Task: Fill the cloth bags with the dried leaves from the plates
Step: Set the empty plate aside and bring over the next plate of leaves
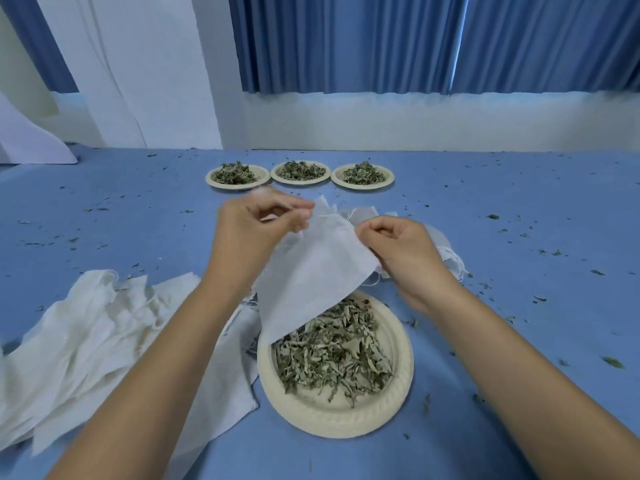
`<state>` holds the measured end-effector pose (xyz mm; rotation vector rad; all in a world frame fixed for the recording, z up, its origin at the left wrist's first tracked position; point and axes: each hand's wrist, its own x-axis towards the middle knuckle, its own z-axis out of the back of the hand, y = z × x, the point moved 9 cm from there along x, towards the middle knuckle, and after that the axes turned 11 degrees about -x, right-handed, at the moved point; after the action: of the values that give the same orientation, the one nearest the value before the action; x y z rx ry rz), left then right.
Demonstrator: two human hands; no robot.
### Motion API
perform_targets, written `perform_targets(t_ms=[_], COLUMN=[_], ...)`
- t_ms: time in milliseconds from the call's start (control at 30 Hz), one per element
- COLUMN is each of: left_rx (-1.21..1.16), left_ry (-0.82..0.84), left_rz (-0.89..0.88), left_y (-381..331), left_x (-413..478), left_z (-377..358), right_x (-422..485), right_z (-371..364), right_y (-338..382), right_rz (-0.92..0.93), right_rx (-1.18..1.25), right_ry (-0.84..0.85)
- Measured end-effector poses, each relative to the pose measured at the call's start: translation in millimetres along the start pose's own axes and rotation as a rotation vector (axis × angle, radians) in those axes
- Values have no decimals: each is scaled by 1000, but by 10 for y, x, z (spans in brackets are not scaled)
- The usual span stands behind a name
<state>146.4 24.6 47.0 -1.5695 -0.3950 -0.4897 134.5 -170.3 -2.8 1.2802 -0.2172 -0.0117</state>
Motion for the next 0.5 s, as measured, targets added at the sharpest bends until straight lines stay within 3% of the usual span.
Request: perform_targets(t_ms=[100,200,400,500], left_rx=[239,373,339,259], left_ry=[283,435,402,341], left_rz=[-260,-371,-390,-290], left_y=[-40,53,88,100], left_x=[-116,-235,-280,-283], left_z=[-331,-553,-493,-411], right_x=[43,36,-13,-57], right_z=[-25,-123,-233,-300], right_y=[-86,-129,-150,-190], right_rz=[4,21,-18,-73], right_rx=[81,130,290,320], right_ry=[5,54,194,237])
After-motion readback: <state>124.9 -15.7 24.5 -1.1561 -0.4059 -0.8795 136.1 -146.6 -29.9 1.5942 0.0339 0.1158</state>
